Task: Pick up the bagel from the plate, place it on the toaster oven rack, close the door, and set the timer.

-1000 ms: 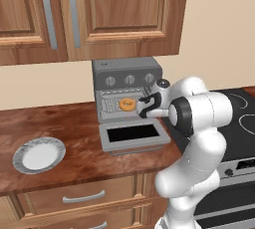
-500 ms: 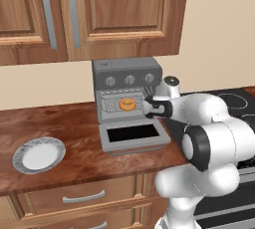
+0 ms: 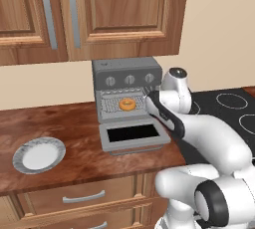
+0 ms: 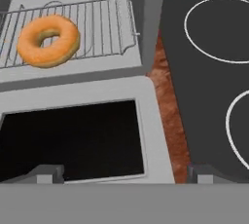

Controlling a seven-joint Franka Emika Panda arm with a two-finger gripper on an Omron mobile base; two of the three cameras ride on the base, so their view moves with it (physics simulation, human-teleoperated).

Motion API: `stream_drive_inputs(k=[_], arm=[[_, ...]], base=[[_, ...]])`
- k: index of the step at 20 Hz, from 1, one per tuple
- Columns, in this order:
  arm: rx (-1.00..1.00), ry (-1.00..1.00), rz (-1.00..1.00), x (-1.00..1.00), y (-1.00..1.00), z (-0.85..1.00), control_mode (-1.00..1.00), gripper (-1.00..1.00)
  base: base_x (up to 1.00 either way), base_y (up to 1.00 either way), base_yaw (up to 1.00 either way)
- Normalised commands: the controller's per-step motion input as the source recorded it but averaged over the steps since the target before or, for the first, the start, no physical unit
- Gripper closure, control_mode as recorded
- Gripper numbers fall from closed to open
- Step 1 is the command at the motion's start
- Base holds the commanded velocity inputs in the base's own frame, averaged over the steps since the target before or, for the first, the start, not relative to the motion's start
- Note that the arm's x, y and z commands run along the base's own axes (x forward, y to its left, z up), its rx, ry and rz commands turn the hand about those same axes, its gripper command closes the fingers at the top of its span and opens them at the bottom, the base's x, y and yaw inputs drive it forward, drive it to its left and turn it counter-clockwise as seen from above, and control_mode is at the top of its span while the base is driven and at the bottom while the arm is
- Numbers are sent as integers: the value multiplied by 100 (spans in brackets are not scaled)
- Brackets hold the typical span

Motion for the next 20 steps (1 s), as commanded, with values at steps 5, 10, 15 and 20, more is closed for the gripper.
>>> stream_drive_inputs(k=[5,10,15,20], arm=[[-13,28,23,-5,97,27,-100,-100],[-27,19,26,-14,93,0,-100,-100],[-35,15,25,-20,67,-10,-100,-100],[-35,8,21,-20,46,-21,-100,-100]], base=[[0,0,0],[0,0,0],[0,0,0],[0,0,0]])
